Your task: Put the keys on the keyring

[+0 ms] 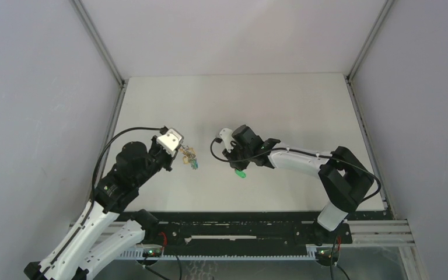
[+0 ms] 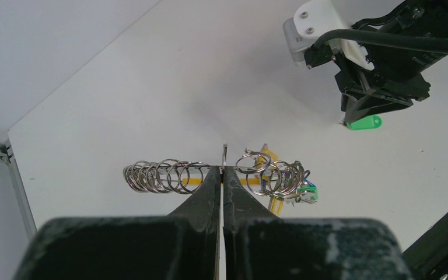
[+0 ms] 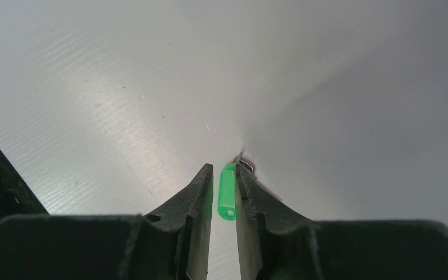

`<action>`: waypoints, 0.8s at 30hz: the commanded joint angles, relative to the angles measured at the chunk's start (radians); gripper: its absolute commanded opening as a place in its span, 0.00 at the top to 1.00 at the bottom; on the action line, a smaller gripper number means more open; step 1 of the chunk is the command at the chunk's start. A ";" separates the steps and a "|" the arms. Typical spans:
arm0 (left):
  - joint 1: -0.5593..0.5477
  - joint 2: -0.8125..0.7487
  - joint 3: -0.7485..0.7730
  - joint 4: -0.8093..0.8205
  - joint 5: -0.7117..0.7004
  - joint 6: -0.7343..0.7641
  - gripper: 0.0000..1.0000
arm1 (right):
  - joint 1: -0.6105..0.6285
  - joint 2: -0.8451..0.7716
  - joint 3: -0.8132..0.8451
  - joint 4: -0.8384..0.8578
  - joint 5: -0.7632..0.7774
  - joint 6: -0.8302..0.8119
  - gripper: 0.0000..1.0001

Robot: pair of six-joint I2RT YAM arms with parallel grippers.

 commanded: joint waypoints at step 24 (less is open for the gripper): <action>0.015 0.000 -0.026 0.079 0.022 -0.027 1.00 | -0.010 -0.040 -0.198 0.319 0.046 0.074 0.83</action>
